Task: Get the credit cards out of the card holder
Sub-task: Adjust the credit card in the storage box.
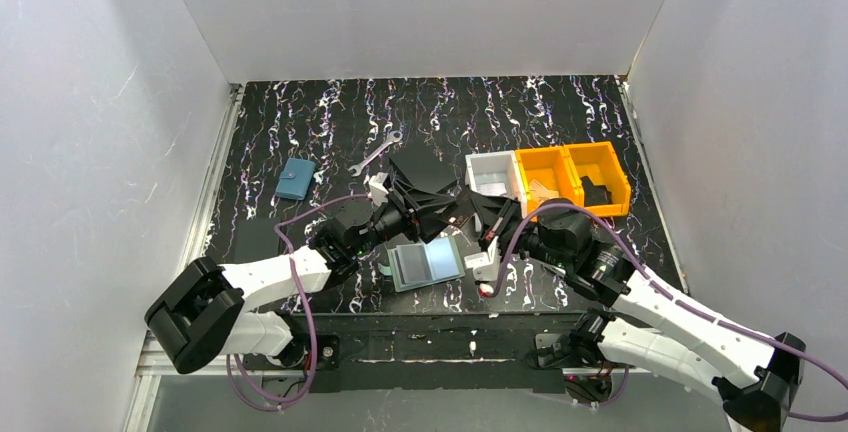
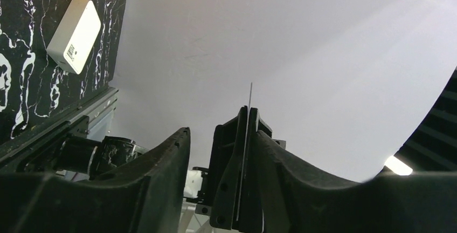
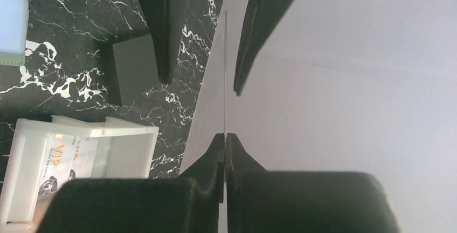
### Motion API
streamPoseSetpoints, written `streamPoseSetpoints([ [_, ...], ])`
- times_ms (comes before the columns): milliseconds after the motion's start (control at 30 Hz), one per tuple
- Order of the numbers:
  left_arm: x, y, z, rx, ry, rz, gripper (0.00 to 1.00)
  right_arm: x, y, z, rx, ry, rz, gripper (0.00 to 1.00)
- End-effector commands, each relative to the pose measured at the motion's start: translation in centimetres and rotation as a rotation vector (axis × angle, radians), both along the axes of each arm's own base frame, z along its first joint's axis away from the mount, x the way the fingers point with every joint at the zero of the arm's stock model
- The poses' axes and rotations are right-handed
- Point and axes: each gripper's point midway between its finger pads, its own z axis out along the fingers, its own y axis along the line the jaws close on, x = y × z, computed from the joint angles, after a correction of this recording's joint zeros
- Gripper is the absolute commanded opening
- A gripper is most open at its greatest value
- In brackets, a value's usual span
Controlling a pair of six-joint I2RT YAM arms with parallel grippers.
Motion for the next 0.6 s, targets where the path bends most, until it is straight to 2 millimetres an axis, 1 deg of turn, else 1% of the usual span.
streamPoseSetpoints([
  [0, -0.3, 0.1, 2.1, -0.038, -0.044, -0.007, 0.40, 0.2, 0.8, 2.0, 0.045, -0.087, -0.013, 0.01],
  [33, -0.4, 0.2, 2.2, -0.039, -0.049, -0.005, 0.34, 0.2, 0.9, 1.7, 0.040, -0.084, -0.011, 0.01],
  [100, -0.5, 0.3, 2.4, -0.045, -0.070, -0.002, 0.07, -0.1, 1.2, 1.3, 0.031, -0.078, -0.005, 0.01],
  [133, -0.5, 0.4, 2.7, -0.051, -0.090, -0.001, 0.00, -0.4, 1.5, 1.2, 0.029, -0.074, 0.005, 0.01],
  [233, -0.8, 0.7, 3.3, -0.059, -0.165, 0.002, 0.00, -0.3, 1.5, 1.1, 0.024, -0.073, -0.016, 0.01],
  [267, -1.0, 0.8, 3.6, -0.062, -0.199, 0.001, 0.00, -0.6, 1.4, 0.6, 0.009, -0.055, -0.010, 0.12],
  [333, -1.3, 1.1, 3.2, -0.023, -0.274, -0.011, 0.00, -1.3, 1.2, -0.1, -0.020, -0.005, 0.010, 0.54],
  [367, -1.4, 1.2, 2.7, 0.003, -0.307, -0.021, 0.00, -2.0, 1.1, -0.4, -0.033, 0.035, 0.034, 0.72],
  [400, -1.5, 1.4, 2.2, 0.035, -0.352, -0.028, 0.00, -2.7, 1.0, -0.7, -0.043, 0.081, 0.051, 0.87],
  [433, -1.6, 1.7, 1.7, 0.069, -0.398, -0.038, 0.00, -3.4, 0.7, -0.9, -0.052, 0.141, 0.061, 0.96],
  [500, -1.8, 2.4, 0.1, 0.148, -0.475, -0.064, 0.00, -4.6, 0.2, -1.1, -0.072, 0.274, 0.065, 0.98],
  [567, -2.1, 3.1, -1.3, 0.243, -0.573, -0.105, 0.00, -5.5, 0.1, -0.6, -0.035, 0.422, 0.036, 0.98],
])
